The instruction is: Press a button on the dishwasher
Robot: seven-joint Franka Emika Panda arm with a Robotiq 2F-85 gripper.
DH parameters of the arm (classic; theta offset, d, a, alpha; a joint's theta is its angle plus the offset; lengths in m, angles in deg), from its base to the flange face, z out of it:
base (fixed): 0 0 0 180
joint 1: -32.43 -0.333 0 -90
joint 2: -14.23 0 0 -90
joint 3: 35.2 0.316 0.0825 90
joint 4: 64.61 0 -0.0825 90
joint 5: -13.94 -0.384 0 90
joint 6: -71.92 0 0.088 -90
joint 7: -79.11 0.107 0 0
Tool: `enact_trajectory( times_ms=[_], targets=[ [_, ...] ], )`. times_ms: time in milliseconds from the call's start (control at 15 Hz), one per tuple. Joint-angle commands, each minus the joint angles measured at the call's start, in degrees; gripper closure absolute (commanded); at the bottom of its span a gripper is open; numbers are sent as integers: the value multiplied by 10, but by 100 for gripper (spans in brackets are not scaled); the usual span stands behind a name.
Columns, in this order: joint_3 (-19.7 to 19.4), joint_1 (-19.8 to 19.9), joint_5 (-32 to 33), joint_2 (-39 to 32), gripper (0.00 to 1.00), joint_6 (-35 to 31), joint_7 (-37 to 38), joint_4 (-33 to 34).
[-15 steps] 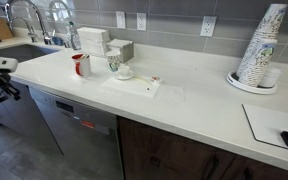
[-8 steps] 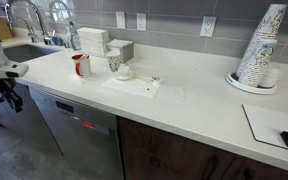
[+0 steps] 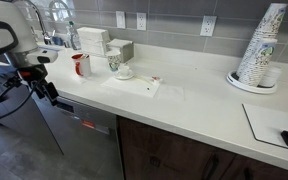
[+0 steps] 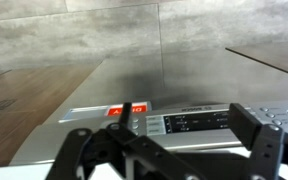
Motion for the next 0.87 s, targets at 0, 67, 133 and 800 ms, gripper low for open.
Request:
enact_trajectory(
  times_ms=[0,67,133,800],
  targets=[
    [5,39,59,134,0,72,0,-52],
    [6,47,67,126,0,108,-4,-4],
    [8,53,73,154,0,129,-5,-5],
    [7,57,59,255,0,152,-25,-29]
  ],
)
